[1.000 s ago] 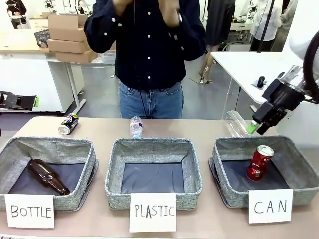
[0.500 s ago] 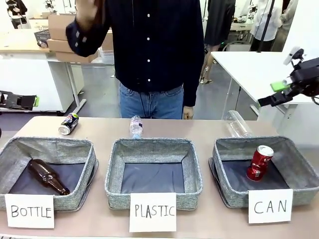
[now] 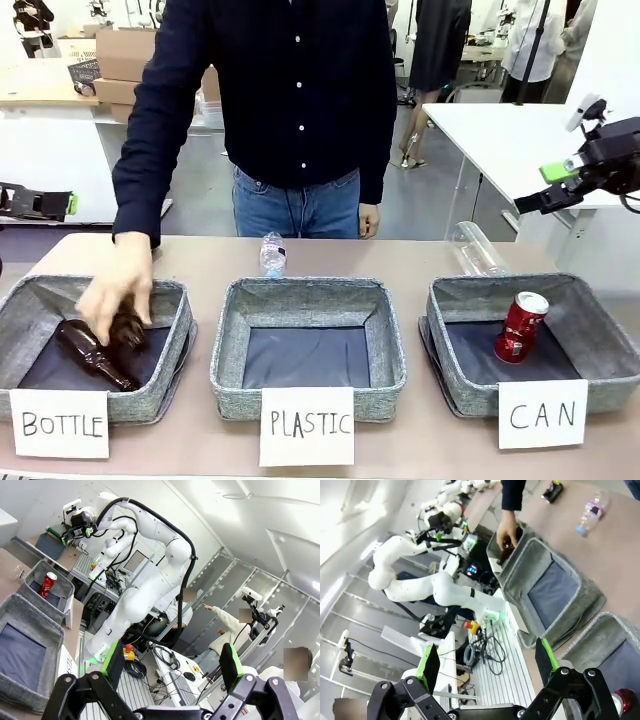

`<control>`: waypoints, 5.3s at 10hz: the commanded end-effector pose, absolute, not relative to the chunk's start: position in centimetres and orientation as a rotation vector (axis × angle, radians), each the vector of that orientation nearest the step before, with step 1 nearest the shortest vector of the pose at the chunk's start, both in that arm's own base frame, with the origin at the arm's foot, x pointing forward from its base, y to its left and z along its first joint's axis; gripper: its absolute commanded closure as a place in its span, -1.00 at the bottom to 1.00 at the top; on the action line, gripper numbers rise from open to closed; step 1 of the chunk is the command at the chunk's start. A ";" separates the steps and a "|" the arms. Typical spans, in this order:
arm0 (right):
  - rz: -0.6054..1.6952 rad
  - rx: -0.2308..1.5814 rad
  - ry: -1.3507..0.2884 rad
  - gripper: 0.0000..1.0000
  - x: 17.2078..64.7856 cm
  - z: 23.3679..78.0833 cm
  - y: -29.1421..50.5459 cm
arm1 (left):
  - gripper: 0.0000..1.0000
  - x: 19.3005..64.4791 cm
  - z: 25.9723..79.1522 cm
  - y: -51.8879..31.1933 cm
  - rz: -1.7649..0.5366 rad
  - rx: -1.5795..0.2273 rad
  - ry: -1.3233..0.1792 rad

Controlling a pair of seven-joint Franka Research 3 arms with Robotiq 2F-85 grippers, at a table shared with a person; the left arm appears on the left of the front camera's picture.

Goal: Sort the can waste into the basket.
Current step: Pick up the can waste from the table and place it in the right Fabric basket.

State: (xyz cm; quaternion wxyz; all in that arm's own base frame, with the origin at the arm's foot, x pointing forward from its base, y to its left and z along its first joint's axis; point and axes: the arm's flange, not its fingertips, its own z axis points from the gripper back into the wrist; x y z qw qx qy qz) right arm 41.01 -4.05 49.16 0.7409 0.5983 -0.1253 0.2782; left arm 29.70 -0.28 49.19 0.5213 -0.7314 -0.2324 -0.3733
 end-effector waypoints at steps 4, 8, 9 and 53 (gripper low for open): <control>0.601 1.293 -0.281 -1.00 40.9 49.3 -4.2 | -1.00 29.3 49.1 -0.1 -0.924 -1.754 -0.563; 0.601 1.293 -0.281 -1.00 40.9 49.3 -4.2 | -1.00 29.7 49.2 -0.3 -0.895 -1.752 -0.557; 0.601 1.293 -0.281 -1.00 40.9 49.3 -4.2 | -1.00 31.8 50.1 -0.2 -0.744 -1.467 -0.515; 0.601 1.293 -0.281 -1.00 40.9 49.3 -4.2 | 1.00 46.6 48.1 3.3 -0.553 -0.597 -0.355</control>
